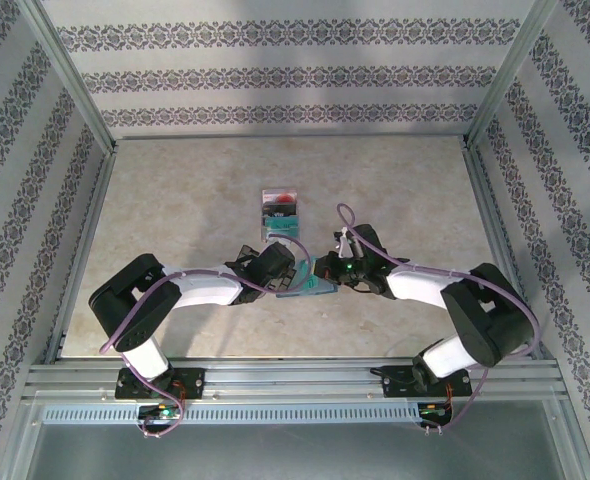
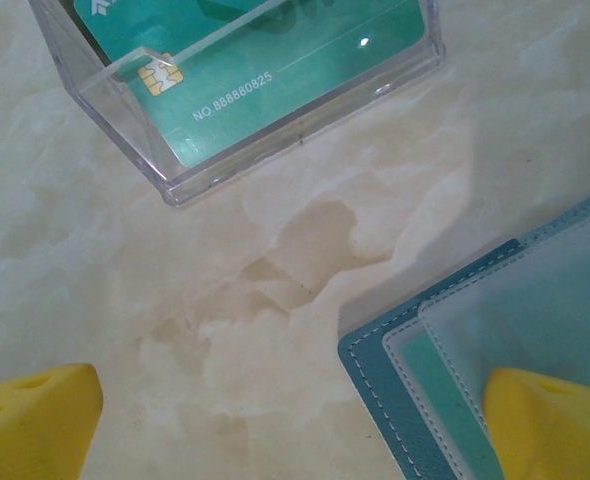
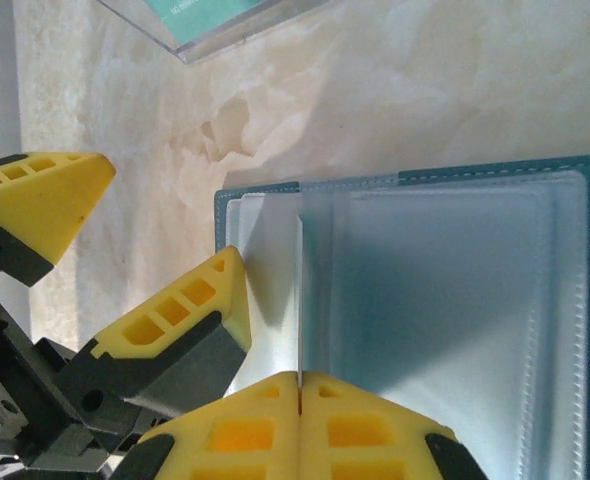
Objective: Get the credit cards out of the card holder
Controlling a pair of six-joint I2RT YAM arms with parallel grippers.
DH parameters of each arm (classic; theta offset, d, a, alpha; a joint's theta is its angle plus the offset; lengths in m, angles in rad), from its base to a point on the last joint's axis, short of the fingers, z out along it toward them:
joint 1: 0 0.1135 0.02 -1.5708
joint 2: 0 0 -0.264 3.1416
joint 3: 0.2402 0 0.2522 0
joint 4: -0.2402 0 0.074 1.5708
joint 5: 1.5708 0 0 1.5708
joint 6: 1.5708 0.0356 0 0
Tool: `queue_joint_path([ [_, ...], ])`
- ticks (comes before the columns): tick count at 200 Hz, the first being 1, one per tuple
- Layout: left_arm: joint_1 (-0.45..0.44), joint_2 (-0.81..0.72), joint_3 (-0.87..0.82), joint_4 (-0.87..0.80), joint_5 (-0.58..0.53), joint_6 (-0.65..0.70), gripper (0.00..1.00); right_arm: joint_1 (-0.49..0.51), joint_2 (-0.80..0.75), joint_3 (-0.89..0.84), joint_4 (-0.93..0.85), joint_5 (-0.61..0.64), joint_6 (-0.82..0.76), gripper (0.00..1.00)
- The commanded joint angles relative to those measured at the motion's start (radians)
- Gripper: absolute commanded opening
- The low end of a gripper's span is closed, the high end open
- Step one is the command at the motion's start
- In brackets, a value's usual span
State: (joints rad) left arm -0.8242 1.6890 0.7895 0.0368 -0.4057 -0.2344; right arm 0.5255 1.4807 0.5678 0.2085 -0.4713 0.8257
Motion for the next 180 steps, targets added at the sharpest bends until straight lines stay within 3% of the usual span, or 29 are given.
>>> queue_joint_path([
  [1, -0.009, -0.022, -0.02, -0.01, -0.026, 0.024, 0.98, -0.013, -0.047, 0.029, -0.123, 0.057, -0.079, 0.03],
  [97, 0.043, -0.232, 0.013, -0.032, 0.067, 0.119, 0.99, -0.027, -0.205, 0.069, -0.265, 0.113, -0.203, 0.01],
  [126, 0.116, -0.326, 0.004, -0.035, 0.238, 0.147, 0.99, -0.027, -0.228, 0.096, -0.283, 0.074, -0.25, 0.01],
  [180, 0.245, -0.459, -0.007, -0.032, 0.688, 0.13, 0.99, -0.027, -0.276, 0.123, -0.286, -0.058, -0.315, 0.0],
])
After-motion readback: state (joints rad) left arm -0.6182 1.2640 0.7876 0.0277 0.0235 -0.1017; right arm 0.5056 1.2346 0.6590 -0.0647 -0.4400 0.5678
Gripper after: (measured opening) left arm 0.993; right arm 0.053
